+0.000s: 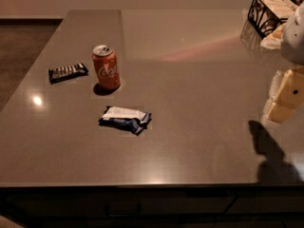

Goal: Pick coke can

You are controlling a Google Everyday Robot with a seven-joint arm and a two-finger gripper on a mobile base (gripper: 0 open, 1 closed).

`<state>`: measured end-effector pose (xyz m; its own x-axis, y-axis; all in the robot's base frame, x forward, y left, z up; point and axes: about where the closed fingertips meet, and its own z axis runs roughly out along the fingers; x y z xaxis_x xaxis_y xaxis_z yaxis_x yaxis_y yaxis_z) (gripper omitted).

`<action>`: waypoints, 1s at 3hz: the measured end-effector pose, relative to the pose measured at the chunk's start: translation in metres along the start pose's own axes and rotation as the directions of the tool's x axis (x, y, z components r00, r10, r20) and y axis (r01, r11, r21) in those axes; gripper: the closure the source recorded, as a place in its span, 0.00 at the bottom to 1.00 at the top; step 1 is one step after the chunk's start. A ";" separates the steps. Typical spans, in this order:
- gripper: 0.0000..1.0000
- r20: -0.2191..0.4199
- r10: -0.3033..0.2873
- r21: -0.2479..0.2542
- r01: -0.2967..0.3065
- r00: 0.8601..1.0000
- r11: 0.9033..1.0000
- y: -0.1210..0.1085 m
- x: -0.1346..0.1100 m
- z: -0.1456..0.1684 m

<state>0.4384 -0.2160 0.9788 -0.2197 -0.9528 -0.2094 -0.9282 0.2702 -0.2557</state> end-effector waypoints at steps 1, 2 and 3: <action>0.00 0.000 0.000 0.000 0.000 1.000 1.000 0.000 0.000 0.000; 0.00 0.054 0.008 -0.001 -0.008 0.999 1.000 -0.008 -0.023 0.006; 0.00 0.184 0.042 -0.027 -0.037 0.982 0.999 -0.024 -0.067 0.022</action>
Offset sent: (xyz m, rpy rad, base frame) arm 0.0370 0.0505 -0.0003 0.1348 -0.0119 0.0155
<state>0.4820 -0.1553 0.9787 -0.1994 -0.8991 -0.3896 -0.9272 0.3018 -0.2218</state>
